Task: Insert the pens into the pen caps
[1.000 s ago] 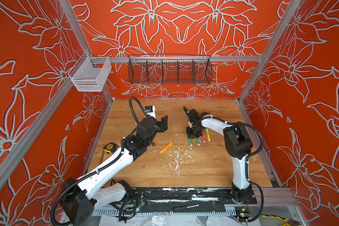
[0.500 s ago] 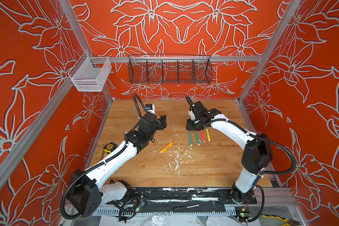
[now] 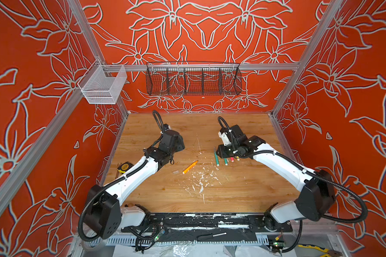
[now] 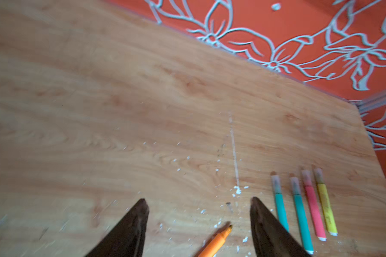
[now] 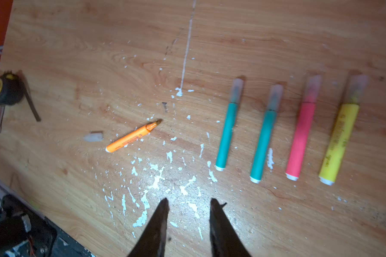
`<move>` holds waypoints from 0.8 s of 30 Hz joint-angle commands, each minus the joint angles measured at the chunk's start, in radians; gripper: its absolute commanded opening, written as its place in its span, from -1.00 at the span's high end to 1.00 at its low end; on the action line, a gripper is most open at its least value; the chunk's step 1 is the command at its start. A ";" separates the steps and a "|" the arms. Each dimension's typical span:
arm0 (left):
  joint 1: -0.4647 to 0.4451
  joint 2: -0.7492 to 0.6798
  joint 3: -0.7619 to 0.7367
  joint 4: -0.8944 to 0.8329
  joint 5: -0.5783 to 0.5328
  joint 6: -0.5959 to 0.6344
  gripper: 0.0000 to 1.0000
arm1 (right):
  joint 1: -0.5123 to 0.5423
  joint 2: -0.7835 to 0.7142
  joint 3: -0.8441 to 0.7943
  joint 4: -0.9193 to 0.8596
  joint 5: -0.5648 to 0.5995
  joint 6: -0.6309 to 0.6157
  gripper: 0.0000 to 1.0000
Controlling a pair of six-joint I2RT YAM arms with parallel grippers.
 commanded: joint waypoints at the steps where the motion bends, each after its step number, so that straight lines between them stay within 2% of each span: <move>1: 0.066 -0.165 -0.073 -0.116 -0.009 -0.120 -0.43 | 0.125 0.127 0.120 -0.036 0.017 -0.153 0.32; 5: 0.209 -0.305 -0.120 -0.228 0.079 -0.113 -0.45 | 0.207 0.289 0.243 0.024 -0.013 -0.228 0.26; 9: 0.329 -0.375 -0.145 -0.303 0.151 -0.095 -0.48 | 0.278 0.440 0.383 0.033 -0.015 -0.326 0.14; 14: 0.462 -0.423 -0.162 -0.324 0.226 -0.094 -0.55 | 0.319 0.594 0.497 0.033 -0.022 -0.381 0.04; 17: 0.511 -0.439 -0.179 -0.301 0.268 -0.103 -0.55 | 0.340 0.661 0.548 0.028 -0.013 -0.404 0.01; 24: 0.517 -0.436 -0.190 -0.277 0.290 -0.094 -0.55 | 0.377 0.766 0.631 -0.021 0.005 -0.449 0.00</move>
